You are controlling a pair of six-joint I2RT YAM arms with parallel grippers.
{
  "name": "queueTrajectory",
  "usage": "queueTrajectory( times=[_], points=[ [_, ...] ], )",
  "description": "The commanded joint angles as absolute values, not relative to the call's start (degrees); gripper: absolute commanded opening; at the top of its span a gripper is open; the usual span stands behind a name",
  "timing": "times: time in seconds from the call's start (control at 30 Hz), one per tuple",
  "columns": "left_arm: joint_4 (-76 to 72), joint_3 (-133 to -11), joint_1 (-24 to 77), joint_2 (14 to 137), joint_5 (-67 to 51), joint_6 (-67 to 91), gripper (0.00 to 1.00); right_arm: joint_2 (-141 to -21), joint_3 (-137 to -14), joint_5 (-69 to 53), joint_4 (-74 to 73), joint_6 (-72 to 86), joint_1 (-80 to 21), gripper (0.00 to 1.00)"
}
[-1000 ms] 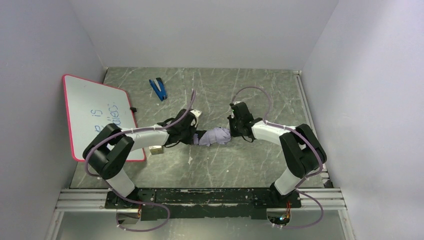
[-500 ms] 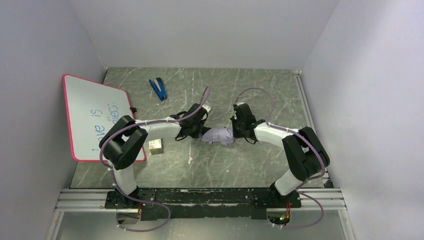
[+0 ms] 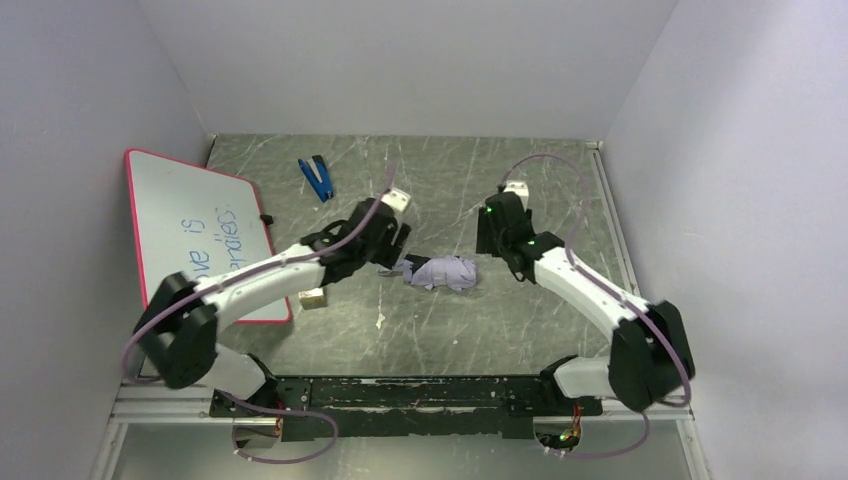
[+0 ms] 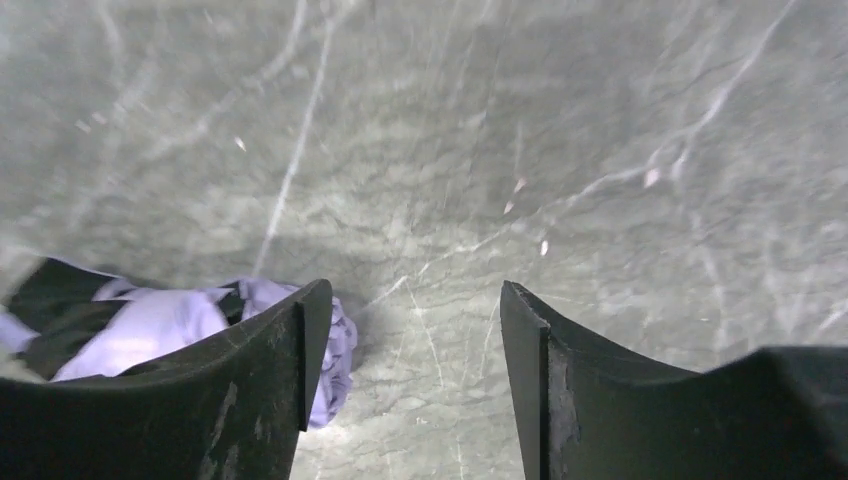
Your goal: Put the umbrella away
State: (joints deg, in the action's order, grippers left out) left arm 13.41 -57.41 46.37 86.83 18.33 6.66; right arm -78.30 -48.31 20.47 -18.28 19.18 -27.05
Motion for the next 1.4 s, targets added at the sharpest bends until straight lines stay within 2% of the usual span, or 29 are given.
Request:
queueTrajectory(
  times=[0.0, 0.03, 0.1, 0.13, 0.23, 0.53, 0.7, 0.93, 1.37],
  points=[
    [15.9, -55.11, 43.01, 75.25, 23.83, 8.06, 0.8, -70.28, -52.22, 25.78, -24.7, 21.06, -26.81, 0.69],
    [16.39, -54.58, 42.46, 72.09, 24.42, 8.6, 0.84, -68.62, -52.69, 26.11, -25.98, 21.41, -26.81, 0.72],
    [16.85, -53.23, 42.04, 66.2, 25.91, 9.03, 0.91, -65.67, -52.96, 26.31, -27.15, 20.76, -26.87, 0.94],
    [16.95, -52.44, 42.09, 62.46, 26.82, 9.09, 0.92, -64.17, -52.95, 26.02, -27.72, 20.34, -26.86, 0.99],
    [19.31, -51.01, 42.06, 55.8, 30.37, 10.7, 0.96, -59.32, -52.05, 25.63, -29.19, 21.05, -26.83, 1.0],
    [35.25, -52.38, 42.09, 45.52, 39.4, 17.93, 0.97, -40.21, -45.34, 20.13, -29.56, 22.46, -26.83, 1.0],
    [34.35, -48.53, 42.09, 38.98, 38.79, 19.51, 0.97, -31.81, -39.15, 15.07, -27.1, 24.52, -26.89, 1.0],
    [29.62, -42.73, 42.1, 31.76, 39.17, 19.83, 0.97, -32.51, -39.26, 16.45, -27.47, 25.82, -26.81, 1.0],
    [32.16, -44.72, 42.1, 36.07, 42.77, 21.18, 0.97, -32.3, -38.11, 16.18, -24.83, 24.06, -26.9, 1.0]
  ],
)
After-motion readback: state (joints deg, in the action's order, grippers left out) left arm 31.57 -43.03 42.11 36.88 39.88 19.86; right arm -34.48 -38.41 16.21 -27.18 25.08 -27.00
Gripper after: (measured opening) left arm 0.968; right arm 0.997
